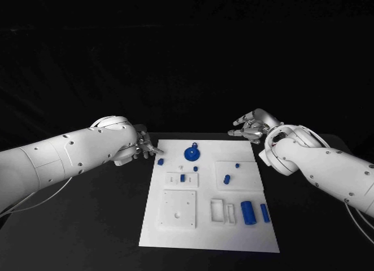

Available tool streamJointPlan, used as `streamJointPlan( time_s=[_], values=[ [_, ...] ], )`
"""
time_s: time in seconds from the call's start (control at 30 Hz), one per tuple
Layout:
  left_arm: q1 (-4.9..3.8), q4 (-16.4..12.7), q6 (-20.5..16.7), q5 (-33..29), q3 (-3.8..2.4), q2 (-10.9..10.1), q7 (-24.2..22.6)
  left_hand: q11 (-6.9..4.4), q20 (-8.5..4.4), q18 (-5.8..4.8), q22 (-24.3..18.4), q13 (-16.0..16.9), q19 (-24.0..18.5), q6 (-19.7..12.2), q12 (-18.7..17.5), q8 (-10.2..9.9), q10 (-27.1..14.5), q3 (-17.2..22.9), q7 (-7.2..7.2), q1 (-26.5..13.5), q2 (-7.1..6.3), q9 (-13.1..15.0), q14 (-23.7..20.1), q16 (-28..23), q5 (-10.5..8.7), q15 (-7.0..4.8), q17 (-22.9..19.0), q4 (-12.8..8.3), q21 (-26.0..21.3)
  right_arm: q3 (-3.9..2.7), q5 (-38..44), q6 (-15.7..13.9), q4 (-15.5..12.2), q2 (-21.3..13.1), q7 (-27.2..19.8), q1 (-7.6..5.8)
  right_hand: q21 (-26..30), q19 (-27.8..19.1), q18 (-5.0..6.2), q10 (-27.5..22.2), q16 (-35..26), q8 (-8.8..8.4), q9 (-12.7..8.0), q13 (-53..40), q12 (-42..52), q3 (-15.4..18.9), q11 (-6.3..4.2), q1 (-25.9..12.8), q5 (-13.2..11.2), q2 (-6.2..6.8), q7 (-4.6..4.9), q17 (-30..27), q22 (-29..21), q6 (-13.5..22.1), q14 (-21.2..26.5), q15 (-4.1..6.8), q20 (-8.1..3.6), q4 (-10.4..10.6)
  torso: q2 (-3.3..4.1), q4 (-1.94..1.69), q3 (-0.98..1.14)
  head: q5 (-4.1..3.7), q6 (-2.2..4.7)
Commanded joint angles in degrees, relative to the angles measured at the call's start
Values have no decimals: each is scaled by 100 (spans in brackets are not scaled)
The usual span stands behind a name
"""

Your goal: Assemble the parts on the task board

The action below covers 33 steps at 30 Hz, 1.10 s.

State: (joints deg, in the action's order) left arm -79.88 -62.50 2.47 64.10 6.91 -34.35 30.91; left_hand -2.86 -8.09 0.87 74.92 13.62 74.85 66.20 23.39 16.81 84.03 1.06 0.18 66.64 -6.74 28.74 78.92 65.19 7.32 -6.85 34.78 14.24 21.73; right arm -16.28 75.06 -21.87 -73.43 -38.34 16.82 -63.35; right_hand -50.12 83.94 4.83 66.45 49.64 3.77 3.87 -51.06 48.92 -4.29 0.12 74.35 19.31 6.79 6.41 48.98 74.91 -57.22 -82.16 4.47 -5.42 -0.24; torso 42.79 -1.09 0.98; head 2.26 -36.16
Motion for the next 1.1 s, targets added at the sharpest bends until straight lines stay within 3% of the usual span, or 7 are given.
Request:
streamJointPlan(
  time_s=[0.03, 0.13, 0.23, 0.43, 0.7, 0.83, 1.1],
  values=[
    [-6, -13, -141, -59, 1, -31, 17, -22, 9, 19, 111, -2, 28, -11, 12, -53, 251, -11, 16, -11, 136, -86, 17, 35, 66, -13, 3, -88, 24, -2, 153, 70, -79, 46, -85, 13, -20, 349, 73, 51, -19, 22, 33, -2, 15, -63, -50, 0, 5, -49, -48, 3, 605, -259, -47, 5, -9, -20, -10, -26, -3, -15, 24],
    [-6, -22, -457, -525, -1, -89, -117, 24, 66, 33, 58, -100, -71, -201, -215, -304, 235, -100, 104, 12, 329, -371, -65, -183, 191, 55, -122, -217, -92, -1, 264, 179, -124, 128, -98, 18, -38, 344, 51, 67, -17, -8, 56, -7, 14, -226, -80, 44, -58, -59, -94, 11, 611, -481, -45, 24, -27, -148, -17, -41, -19, -16, 54],
    [-8, -99, -847, -1051, -5, -208, -368, 46, 80, 62, 59, -156, -5, -216, -366, -475, 217, -200, 171, 200, 513, -748, -26, -237, 80, 61, -164, -492, -165, 2, 431, 393, -122, 280, -93, 21, -64, 336, -4, 109, -11, -20, 43, -146, 127, -562, -101, -75, -89, -30, -131, 29, 616, -639, -33, 41, -62, -370, -9, -50, -33, 21, 89],
    [-10, -297, -1595, -1742, -8, -417, -861, 134, 185, 78, -152, -521, -106, -260, -890, -781, -49, -273, 271, 703, 836, -1340, -194, -718, 616, 183, -395, -860, -551, 36, 757, 751, 21, 605, -82, 13, -116, 335, -41, 269, 6, -15, 50, -488, 443, -748, -132, -138, -131, -57, -177, 49, 627, -790, -35, 58, -77, -533, -22, -103, -88, 50, 152],
    [-10, -649, -2510, -2617, -8, -638, -1516, 190, 257, 85, -495, -930, -49, -45, -1184, -972, -83, -265, 298, 1030, 929, -1870, -220, -1236, 852, 242, -588, -1315, -1047, 188, 1178, 1049, 304, 1090, -50, -104, -191, 329, -77, 467, 111, -16, 45, -990, 847, -920, -147, -236, -206, -67, -207, 177, 639, -898, -43, 67, -94, -639, -31, -187, -221, 64, 254],
    [-11, -770, -3022, -3033, -8, -681, -1780, 191, 253, 81, -516, -944, -5, -59, -1199, -980, -84, -323, 305, 952, 902, -1930, -202, -1257, 796, 248, -566, -1294, -1106, 306, 1311, 1142, 440, 1334, 8, -170, -221, 327, -82, 538, 175, -17, 42, -1199, 997, -928, -152, -273, -249, -64, -225, 268, 643, -939, -44, 67, -97, -605, -51, -242, -299, 69, 259],
    [-28, -849, -4079, -3818, -7, -608, -2351, 219, 271, 80, -537, -954, 11, -103, -1243, -969, -157, -400, 335, 924, 829, -1985, -233, -1326, 710, 270, -552, -1241, -1205, 562, 1601, 1066, 758, 1831, 187, -237, -277, 331, -85, 643, 326, -15, 45, -1432, 1163, -841, -148, -281, -323, 0, -232, 455, 650, -952, -67, 58, -89, -500, -38, -354, -413, 61, 317]
  ],
)
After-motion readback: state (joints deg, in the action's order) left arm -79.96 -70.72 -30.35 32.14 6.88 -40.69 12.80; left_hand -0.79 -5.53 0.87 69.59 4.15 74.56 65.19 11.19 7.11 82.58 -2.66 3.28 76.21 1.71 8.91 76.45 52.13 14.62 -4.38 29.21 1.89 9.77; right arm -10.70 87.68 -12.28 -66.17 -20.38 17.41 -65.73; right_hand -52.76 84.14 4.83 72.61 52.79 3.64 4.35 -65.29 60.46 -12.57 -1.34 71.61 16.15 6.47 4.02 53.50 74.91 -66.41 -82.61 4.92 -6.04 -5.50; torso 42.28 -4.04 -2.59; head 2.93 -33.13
